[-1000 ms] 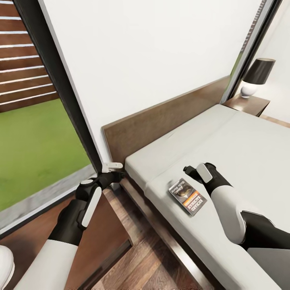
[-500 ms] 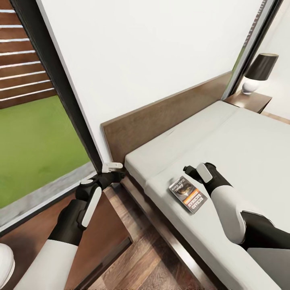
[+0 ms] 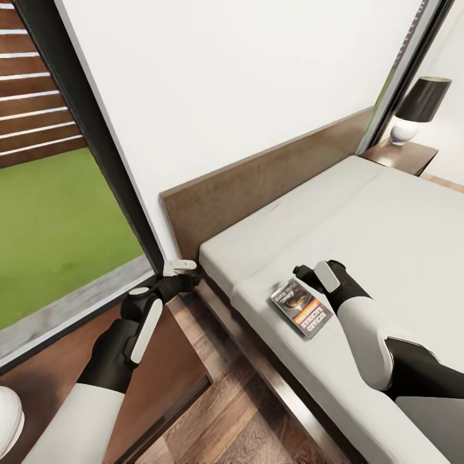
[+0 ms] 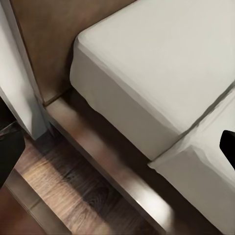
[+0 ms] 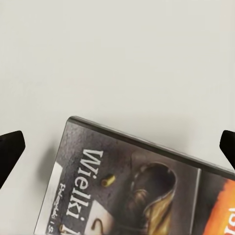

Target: In the bedroom, move the book from the bed onto either nightstand, and place the two sandals side by side next to the bed.

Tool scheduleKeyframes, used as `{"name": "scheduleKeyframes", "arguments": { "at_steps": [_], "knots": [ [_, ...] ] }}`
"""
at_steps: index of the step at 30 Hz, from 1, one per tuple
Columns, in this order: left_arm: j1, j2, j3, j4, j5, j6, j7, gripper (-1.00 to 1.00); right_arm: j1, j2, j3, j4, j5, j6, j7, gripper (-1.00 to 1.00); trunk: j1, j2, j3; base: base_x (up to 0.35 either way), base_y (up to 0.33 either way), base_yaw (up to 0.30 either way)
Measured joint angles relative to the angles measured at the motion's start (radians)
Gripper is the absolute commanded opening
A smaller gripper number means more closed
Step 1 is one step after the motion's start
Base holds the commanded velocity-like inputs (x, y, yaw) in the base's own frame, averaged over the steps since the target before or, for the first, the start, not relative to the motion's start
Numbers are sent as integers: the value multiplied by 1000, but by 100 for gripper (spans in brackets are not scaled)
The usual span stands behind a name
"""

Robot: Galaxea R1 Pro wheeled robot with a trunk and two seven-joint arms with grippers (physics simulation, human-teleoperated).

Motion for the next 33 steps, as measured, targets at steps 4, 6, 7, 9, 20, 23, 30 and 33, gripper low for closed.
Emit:
{"name": "scheduleKeyframes", "arguments": {
  "at_steps": [4, 6, 7, 9, 20, 23, 30, 33],
  "knots": [
    [0, 0, 0, 0, 0, 0, 0, 100, 0, 0, 0, 0, 0, 0, 0, 100, 0, 0, -6, 0, 0, 0],
    [0, 0, 0, 0, 0, 0, 0, 100, 0, 0, 0, 0, 0, 0, 0, 100, 0, 0, -10, 0, 0, 0],
    [0, 0, 0, 0, 0, 0, 0, 100, 0, 0, 0, 0, 0, 0, 0, 100, 0, 0, -11, 0, 0, 0],
    [0, 0, 0, 0, 0, 0, -1, 100, 0, 0, 0, 0, 0, 0, 0, 100, 0, 0, -14, 0, 0, 0],
    [0, 0, 0, 0, 0, 0, -1, 100, 0, 0, 3, 0, 1, 0, -4, 100, 0, 0, -32, 0, 0, 0],
    [0, 0, 0, 0, 0, 0, -1, 100, 0, 0, 5, 0, 1, 1, -5, 100, 0, 0, -37, 0, 0, 0],
    [0, 0, 0, -2, 2, 0, -1, 100, 0, 0, 7, 0, 2, 2, -6, 100, 0, 0, -47, 0, 0, 0],
    [0, 0, 0, -2, 2, 0, -1, 100, 0, 0, 8, 0, 2, 2, -6, 100, 0, 0, -51, 0, 0, 0]
  ]
}}
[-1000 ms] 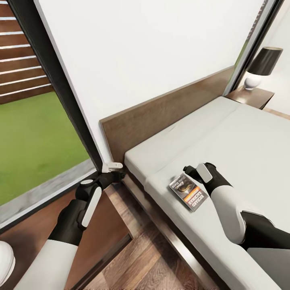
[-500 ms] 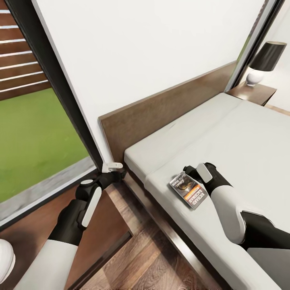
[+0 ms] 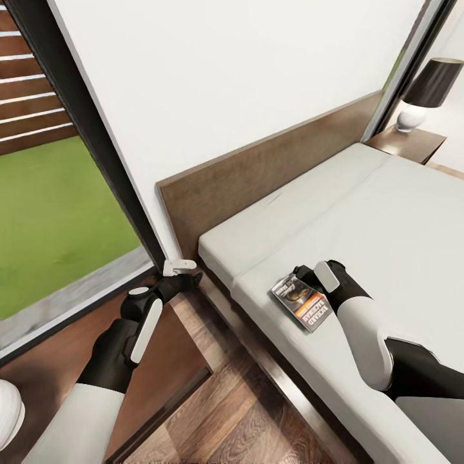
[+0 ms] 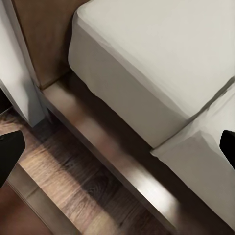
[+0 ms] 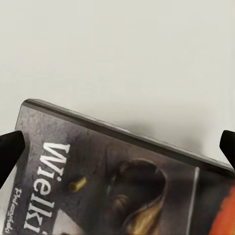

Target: In the bedroom, move the book from the bed onto either nightstand, and place the two sandals side by side next to the bed.

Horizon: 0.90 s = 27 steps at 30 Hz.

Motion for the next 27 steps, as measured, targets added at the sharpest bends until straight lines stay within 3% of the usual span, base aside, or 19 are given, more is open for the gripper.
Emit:
{"name": "scheduleKeyframes", "arguments": {
  "at_steps": [27],
  "knots": [
    [0, 0, 0, -1, 2, 0, 0, 100, 0, -3, -19, -5, -4, -12, 1, 100, 0, 0, -12, 0, 0, 0]
  ]
}}
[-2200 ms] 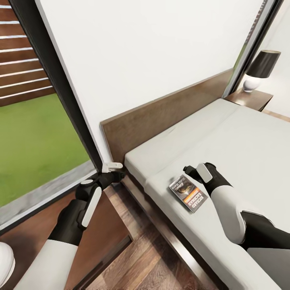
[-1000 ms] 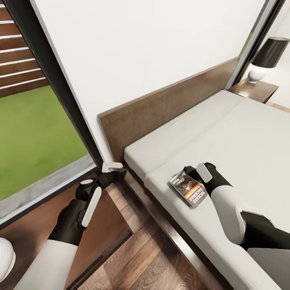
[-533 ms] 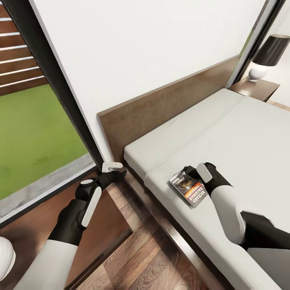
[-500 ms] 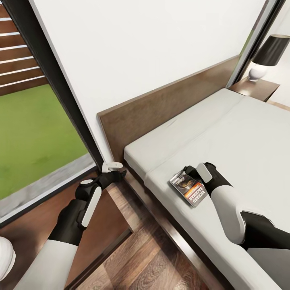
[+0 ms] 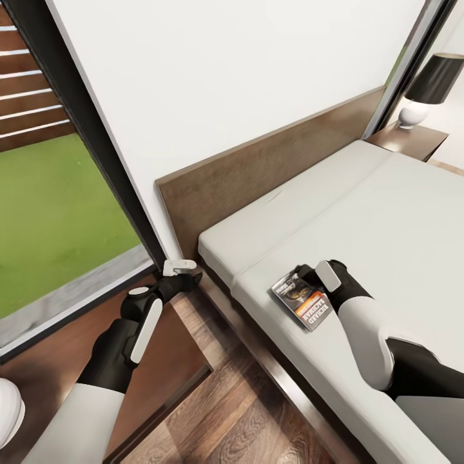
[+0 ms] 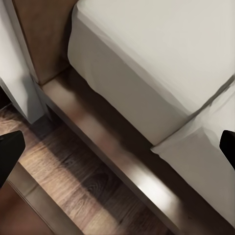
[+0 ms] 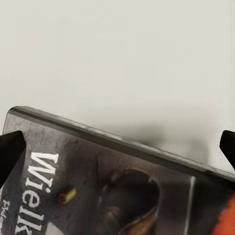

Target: In the bedroom, move the book from the bed onto either nightstand, and place the two sandals side by side next to the bed.

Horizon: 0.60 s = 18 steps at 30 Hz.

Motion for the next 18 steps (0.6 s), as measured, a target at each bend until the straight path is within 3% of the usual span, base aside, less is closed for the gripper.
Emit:
{"name": "scheduleKeyframes", "arguments": {
  "at_steps": [8, 18],
  "knots": [
    [0, 0, 0, 0, 0, 0, 0, 100, 0, -6, -134, -9, 7, 7, -4, 100, 0, 0, -2, 0, 0, 0],
    [0, 0, 0, -1, 0, 0, 0, 100, 0, -11, -162, -9, 1, 7, -6, 100, 0, 0, -2, 0, 0, 0]
  ]
}}
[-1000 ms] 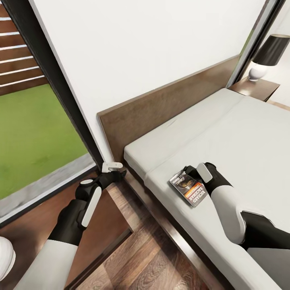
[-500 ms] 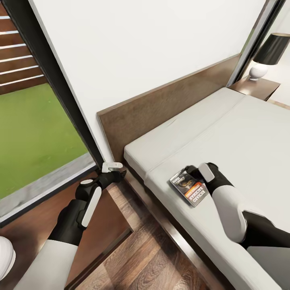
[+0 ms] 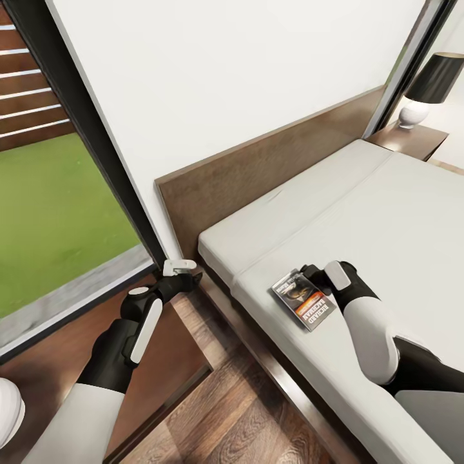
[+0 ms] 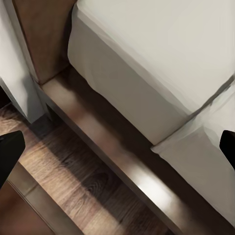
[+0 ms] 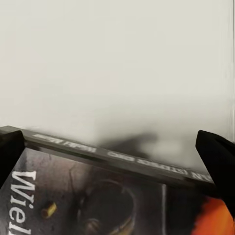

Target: In the bedroom, move the book from the bed onto either nightstand, and place the two sandals side by side next to the bed.

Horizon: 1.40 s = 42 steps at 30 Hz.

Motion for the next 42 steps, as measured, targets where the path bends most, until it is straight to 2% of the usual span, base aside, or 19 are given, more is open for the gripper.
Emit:
{"name": "scheduleKeyframes", "arguments": {
  "at_steps": [7, 42],
  "knots": [
    [0, 1, 0, -3, 0, 0, 0, 100, 0, 0, -21, -2, 4, -1, -2, 100, 0, 0, 0, 0, 0, 0],
    [1, 1, 0, -8, 2, 2, 0, 100, 0, 1, -22, 2, 4, -8, 6, 100, 0, 0, 0, -47, 0, 0]
  ]
}}
